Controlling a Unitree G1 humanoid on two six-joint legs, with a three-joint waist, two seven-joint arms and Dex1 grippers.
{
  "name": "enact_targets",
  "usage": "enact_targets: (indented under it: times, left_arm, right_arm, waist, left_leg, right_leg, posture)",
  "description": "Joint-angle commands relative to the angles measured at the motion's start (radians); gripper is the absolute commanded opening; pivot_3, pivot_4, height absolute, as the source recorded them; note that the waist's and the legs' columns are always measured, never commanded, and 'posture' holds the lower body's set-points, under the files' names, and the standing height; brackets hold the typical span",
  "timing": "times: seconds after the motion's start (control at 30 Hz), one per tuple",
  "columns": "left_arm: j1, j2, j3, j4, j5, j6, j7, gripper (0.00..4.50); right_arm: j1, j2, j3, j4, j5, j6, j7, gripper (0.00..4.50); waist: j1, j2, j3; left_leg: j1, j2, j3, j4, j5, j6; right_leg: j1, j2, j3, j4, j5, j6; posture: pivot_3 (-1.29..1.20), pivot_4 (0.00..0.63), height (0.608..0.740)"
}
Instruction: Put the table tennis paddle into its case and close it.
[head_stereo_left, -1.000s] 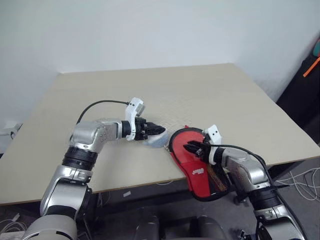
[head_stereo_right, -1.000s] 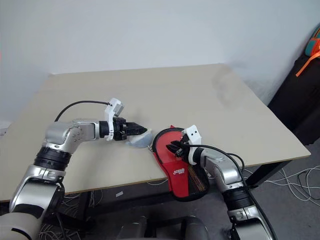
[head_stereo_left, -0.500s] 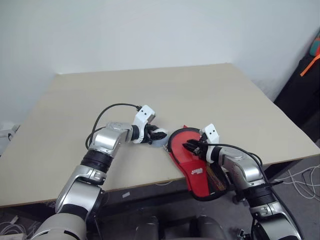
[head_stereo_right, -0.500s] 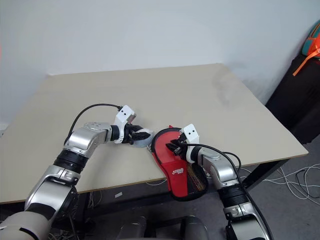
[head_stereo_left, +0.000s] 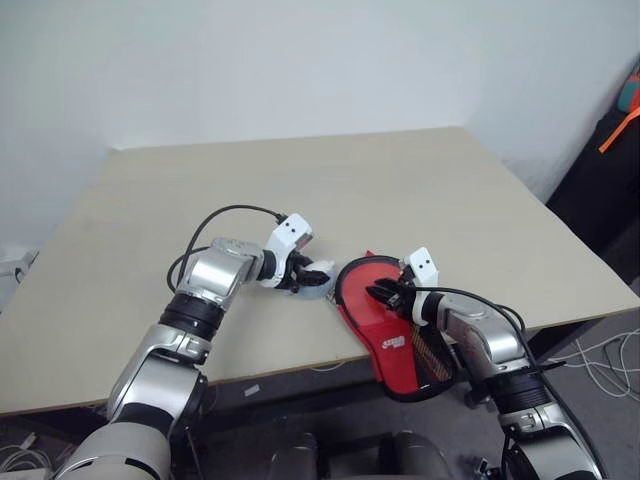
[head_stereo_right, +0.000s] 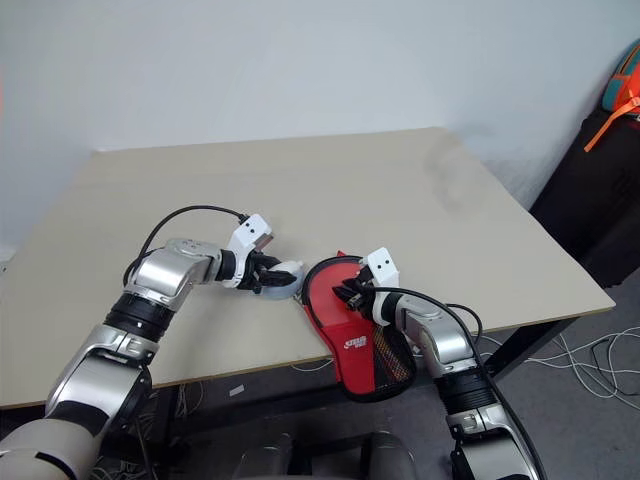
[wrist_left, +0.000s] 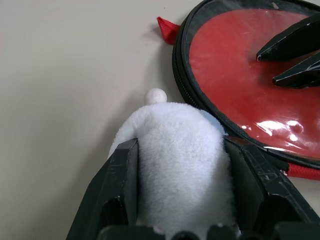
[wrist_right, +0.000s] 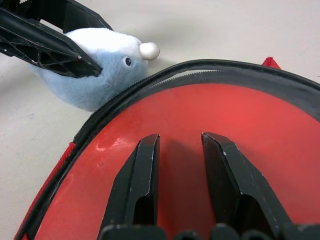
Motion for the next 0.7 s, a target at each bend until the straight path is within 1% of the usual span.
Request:
enact_targets:
  times: [0.03,0.2,0.27,0.33,0.4,0.53,0.7]
  left_arm:
    - [0.029,0.009,-0.046,0.025,0.038,0.034,-0.026,1.92]
    - [0.026,0.007,-0.072,0.047,0.074,0.019,-0.039,0.46]
    - [0.014,-0.004,-0.076,0.071,0.091,0.018,-0.032,0.07]
    - [0.000,-0.011,-0.085,0.096,0.113,0.003,-0.019,0.00]
    - [-0.035,-0.033,-0.086,0.159,0.137,-0.024,-0.002,0.00]
    - [-0.158,-0.096,-0.035,0.357,0.176,-0.137,0.090,0.00]
    - [-0.316,-0.162,0.021,0.608,0.205,-0.277,0.209,0.00]
  right_arm:
    - [-0.013,-0.001,-0.019,-0.002,-0.006,0.001,-0.008,1.39]
    - [-0.015,-0.001,-0.015,-0.002,-0.005,0.011,-0.008,1.39]
    - [-0.016,-0.001,-0.009,-0.003,-0.007,0.017,-0.006,1.39]
    - [-0.015,-0.001,-0.005,-0.006,-0.008,0.020,-0.003,1.39]
    - [-0.015,-0.004,0.011,-0.007,-0.014,0.044,0.000,1.39]
    - [0.000,-0.018,0.073,-0.008,-0.043,0.086,0.023,1.39]
    - [0.015,-0.033,0.131,-0.009,-0.083,0.135,0.032,1.39]
  waist:
    - [0.000,0.000,0.000]
    - [0.000,0.000,-0.002]
    - [0.000,0.000,-0.004]
    - [0.001,0.001,-0.006]
    - [0.002,0.001,-0.006]
    - [0.005,0.001,-0.007]
    - [0.005,0.001,-0.008]
  left_leg:
    - [0.000,0.000,0.000,0.000,0.000,0.000]
    - [0.000,0.000,0.000,0.000,0.000,0.000]
    - [0.001,0.000,0.000,0.000,-0.002,0.004]
    - [0.002,0.000,0.000,0.000,-0.003,0.004]
    - [0.003,0.000,0.000,0.000,-0.003,0.005]
    - [0.014,0.000,-0.001,-0.001,-0.005,0.007]
    - [0.015,0.002,-0.003,-0.001,-0.005,0.008]
  right_leg:
    - [0.000,0.000,0.000,0.000,0.000,0.000]
    - [0.001,0.000,0.000,0.000,0.000,0.000]
    - [0.001,0.000,0.000,0.000,0.000,0.000]
    - [0.002,0.000,0.000,0.000,0.000,0.000]
    - [0.003,0.000,0.000,0.000,-0.001,-0.001]
    - [0.011,-0.001,-0.001,-0.002,-0.002,-0.001]
    - [0.012,-0.002,-0.001,-0.001,-0.002,-0.001]
  posture:
    - [0.00,0.000,0.724]
    - [0.00,0.000,0.724]
    - [0.00,0.000,0.724]
    - [0.00,0.000,0.724]
    - [0.00,0.000,0.724]
    - [0.00,0.000,0.724]
    - [0.00,0.000,0.724]
